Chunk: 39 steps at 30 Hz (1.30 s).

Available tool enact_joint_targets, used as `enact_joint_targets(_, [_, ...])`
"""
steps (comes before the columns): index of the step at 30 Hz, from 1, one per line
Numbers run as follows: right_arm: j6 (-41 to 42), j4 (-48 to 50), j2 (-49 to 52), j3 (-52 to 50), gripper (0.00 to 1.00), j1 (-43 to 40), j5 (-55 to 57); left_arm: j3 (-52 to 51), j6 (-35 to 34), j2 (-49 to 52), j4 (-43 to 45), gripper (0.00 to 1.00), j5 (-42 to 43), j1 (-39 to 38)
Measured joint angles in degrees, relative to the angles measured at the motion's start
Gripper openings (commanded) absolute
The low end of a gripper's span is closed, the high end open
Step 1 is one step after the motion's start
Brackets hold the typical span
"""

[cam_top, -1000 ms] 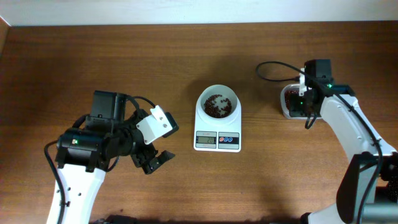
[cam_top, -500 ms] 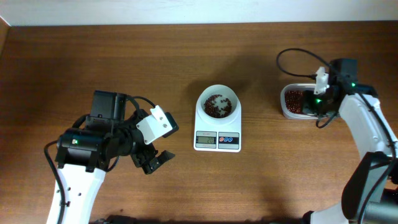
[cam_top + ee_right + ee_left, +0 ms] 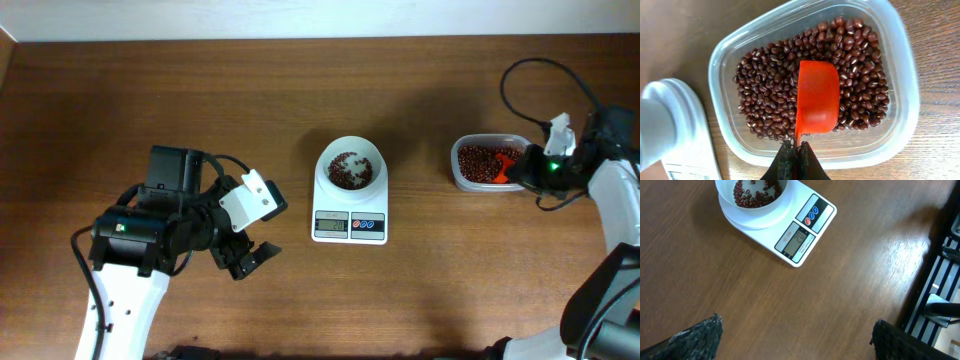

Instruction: Scoop and weigh 50g on scale

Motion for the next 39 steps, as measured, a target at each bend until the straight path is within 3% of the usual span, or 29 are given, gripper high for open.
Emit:
enact_joint_targets(24, [-0.02, -1.29, 0.00, 0.00, 0.04, -8.81, -17.03, 0.00, 0.02, 0.00, 0.00, 0.99, 0.00, 0.00])
enact_joint_targets(39, [0.00, -2.10, 0.00, 0.00, 0.04, -9.40, -22.64, 0.00, 0.02, 0.00, 0.00, 0.99, 0.00, 0.00])
